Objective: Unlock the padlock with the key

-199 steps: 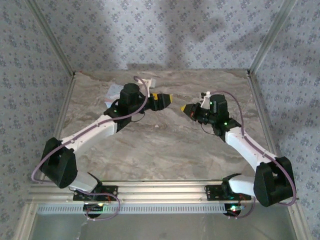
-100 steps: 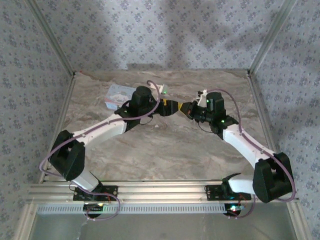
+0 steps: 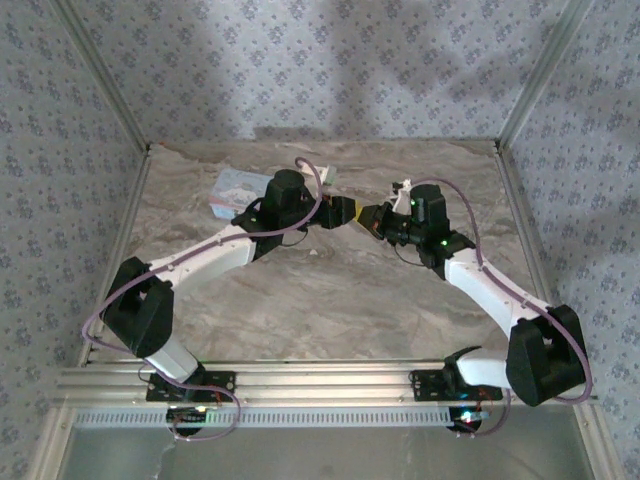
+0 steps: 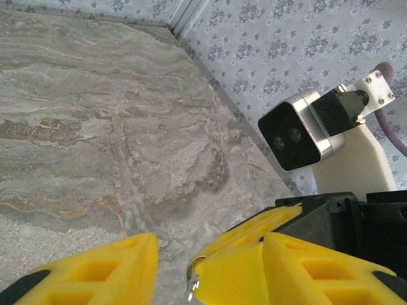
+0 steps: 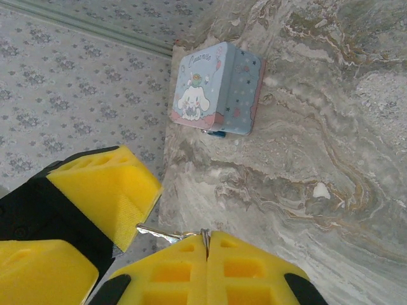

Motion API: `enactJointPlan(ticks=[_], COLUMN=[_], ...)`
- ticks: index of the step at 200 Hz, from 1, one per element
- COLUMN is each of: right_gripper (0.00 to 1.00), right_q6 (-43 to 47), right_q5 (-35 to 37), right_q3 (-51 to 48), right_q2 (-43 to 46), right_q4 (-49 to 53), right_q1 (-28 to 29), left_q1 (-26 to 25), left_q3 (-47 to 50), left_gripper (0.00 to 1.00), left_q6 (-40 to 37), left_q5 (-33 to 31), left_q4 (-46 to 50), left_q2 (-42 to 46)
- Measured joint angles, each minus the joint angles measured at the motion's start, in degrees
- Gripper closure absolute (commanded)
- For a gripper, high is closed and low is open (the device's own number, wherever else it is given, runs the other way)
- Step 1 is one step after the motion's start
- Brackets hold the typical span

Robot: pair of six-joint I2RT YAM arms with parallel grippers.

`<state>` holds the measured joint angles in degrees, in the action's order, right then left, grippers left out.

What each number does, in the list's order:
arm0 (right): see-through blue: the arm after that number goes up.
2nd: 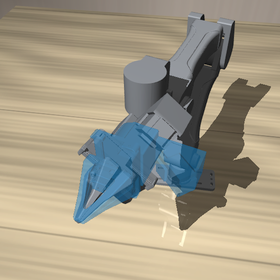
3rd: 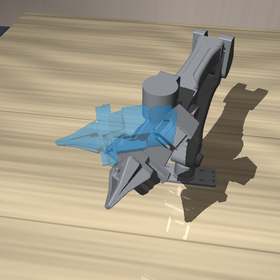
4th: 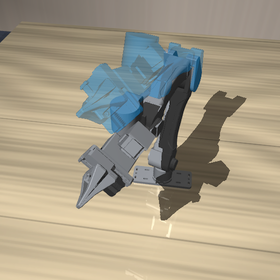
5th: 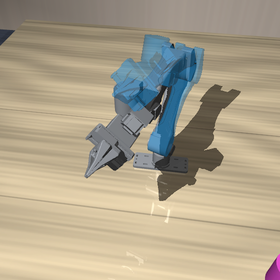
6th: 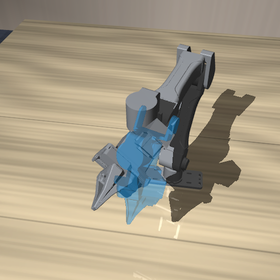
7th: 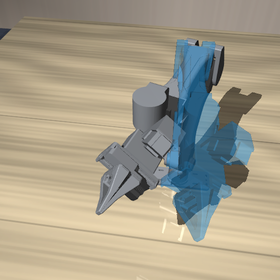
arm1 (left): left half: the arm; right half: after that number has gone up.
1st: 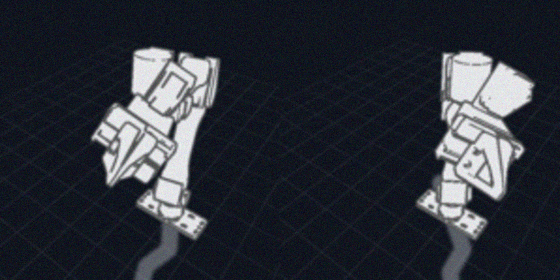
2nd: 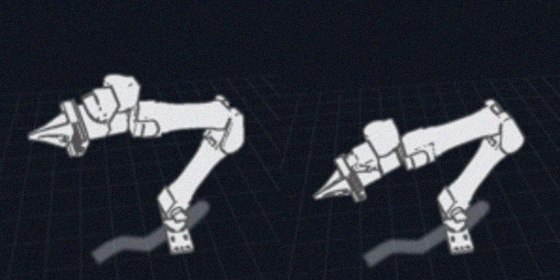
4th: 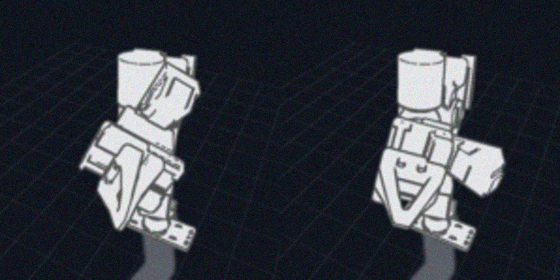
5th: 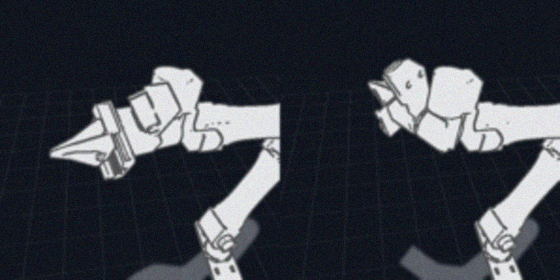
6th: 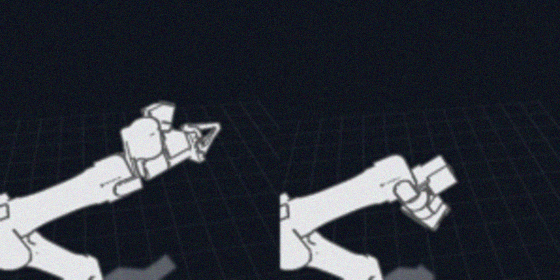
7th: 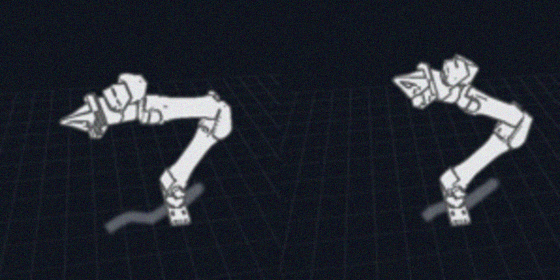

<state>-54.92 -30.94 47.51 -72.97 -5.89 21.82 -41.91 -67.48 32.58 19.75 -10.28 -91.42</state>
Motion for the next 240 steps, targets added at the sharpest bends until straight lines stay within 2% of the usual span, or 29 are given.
enactJointPlan(ticks=[45, 82, 125, 136, 163, 190, 214, 240], right_gripper=[1.00, 1.00, 1.00, 0.97, 0.81, 0.71, 0.61, 0.53], right_q6=[-0.2, -0.4, -0.1, 0.5, 3.4, 8.5, 13.1, 15.6], right_q5=[0.0, -0.1, -0.5, -0.9, -2.8, -5.1, -9.1, -15.1], right_q3=[0.0, 0.0, 0.0, 0.0, -1.4, -3.8, -5.6, -5.8], right_q2=[0.0, 0.0, 0.1, 0.2, 2.3, 5.8, 8.0, 8.7], right_q4=[-0.1, -0.5, -0.3, 0.0, 0.0, 0.0, -1.7, -7.3], right_q1=[0.2, 0.5, 0.3, 0.0, -2.2, -7.6, -11.7, -12.2], left_q1=[0.0, 0.0, 0.0, 0.0, 0.1, 1.9, 3.3, 3.8], left_q3=[0.0, -0.2, -0.3, -0.3, -0.3, -0.3, -0.4, -1.4], left_gripper=[0.59, 0.76, 1.00, 1.00, 1.00, 1.00, 1.00, 1.00], left_q6=[0.0, -0.1, -0.3, -0.8, -1.5, -2.6, -4.1, -6.4], left_q5=[-0.1, -0.2, -1.0, -1.1, -0.9, 0.2, 2.4, 5.9], left_q4=[0.2, 0.2, 0.5, 0.6, 1.4, 2.7, 4.0, 7.3], left_q2=[-1.2, -1.4, -1.4, -1.3, -0.5, 1.5, 4.1, 6.0])
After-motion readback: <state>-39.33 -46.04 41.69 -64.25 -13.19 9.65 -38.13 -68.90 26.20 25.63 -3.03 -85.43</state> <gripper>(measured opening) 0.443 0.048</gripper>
